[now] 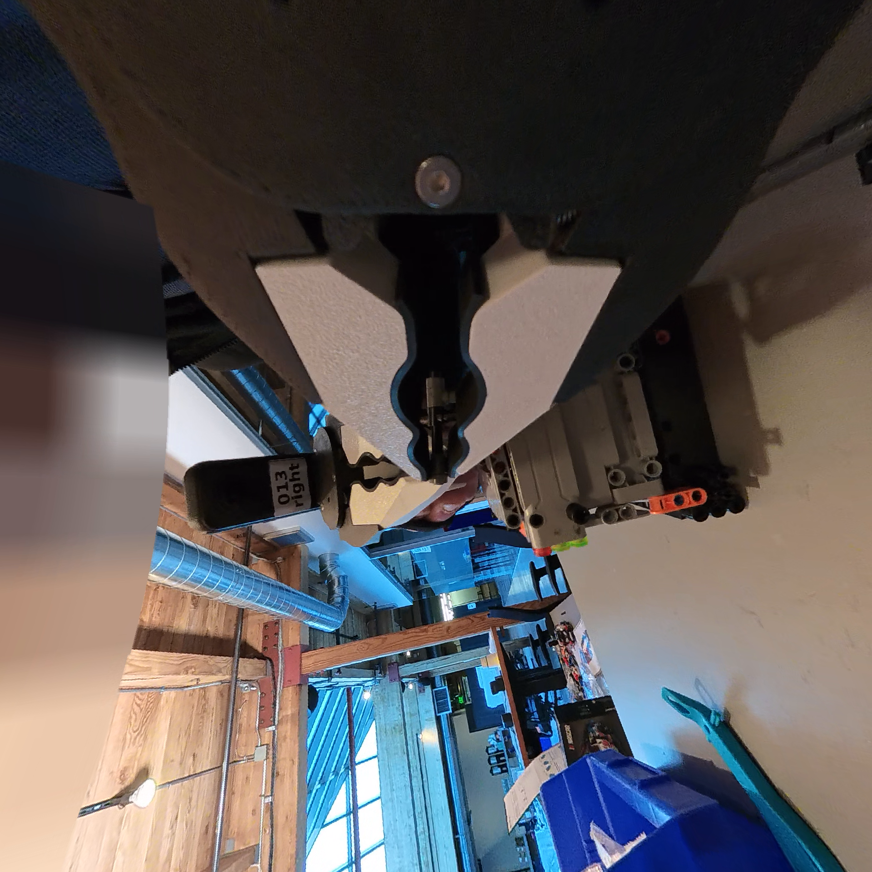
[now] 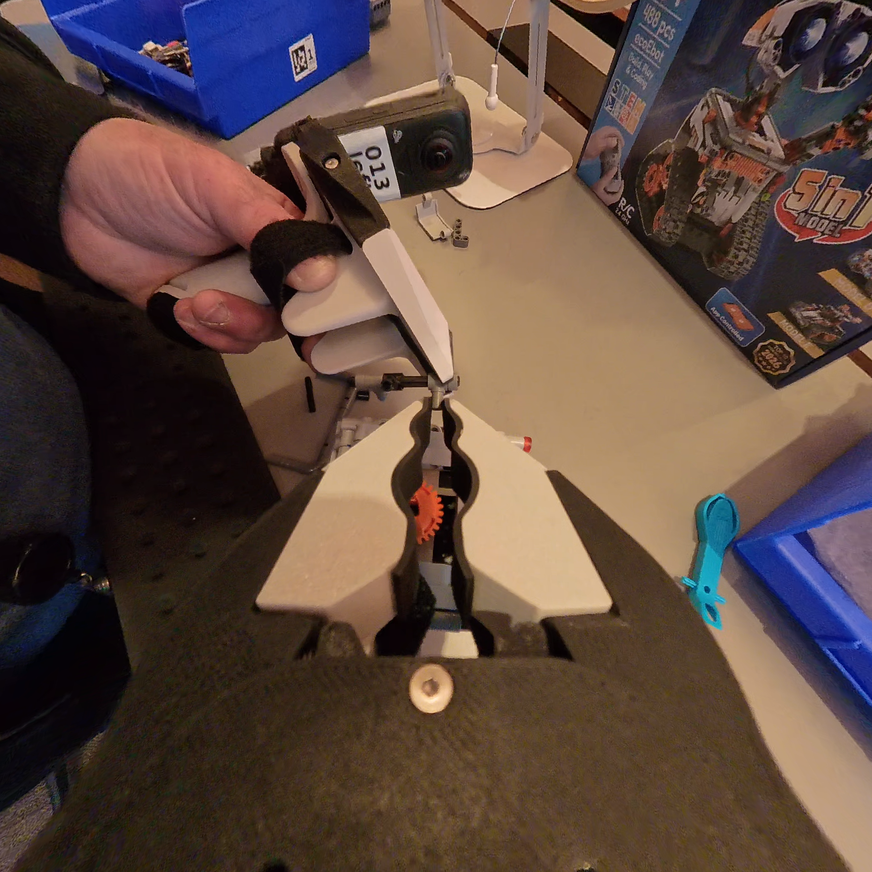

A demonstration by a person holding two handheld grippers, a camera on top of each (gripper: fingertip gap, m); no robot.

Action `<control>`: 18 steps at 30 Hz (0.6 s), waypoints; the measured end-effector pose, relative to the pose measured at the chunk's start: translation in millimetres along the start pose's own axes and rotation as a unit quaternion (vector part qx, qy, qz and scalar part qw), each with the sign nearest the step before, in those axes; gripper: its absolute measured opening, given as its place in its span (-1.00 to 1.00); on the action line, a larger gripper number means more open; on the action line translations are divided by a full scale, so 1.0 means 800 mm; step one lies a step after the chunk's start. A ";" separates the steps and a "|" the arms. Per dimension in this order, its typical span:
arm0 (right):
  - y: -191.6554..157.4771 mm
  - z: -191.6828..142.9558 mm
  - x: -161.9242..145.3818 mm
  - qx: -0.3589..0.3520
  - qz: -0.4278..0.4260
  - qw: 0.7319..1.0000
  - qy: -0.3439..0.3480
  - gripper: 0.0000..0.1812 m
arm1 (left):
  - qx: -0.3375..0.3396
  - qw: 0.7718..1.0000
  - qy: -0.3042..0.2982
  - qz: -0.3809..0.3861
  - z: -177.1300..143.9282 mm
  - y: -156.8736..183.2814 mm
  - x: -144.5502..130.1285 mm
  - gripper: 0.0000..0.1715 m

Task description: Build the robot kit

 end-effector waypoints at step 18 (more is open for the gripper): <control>-0.003 -0.002 0.002 0.017 -0.006 1.000 -0.006 -0.98 | 0.001 0.998 -0.064 0.020 -0.006 0.001 -0.009 -0.96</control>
Point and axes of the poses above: each gripper's, where its closed fingertips meet, z out along the fingers, x out of its top, y = z × x across the jaws, the point moved 1 cm from there along -z, back along the fingers, and after that the axes turned 10 degrees about y, right-handed, at the moved point
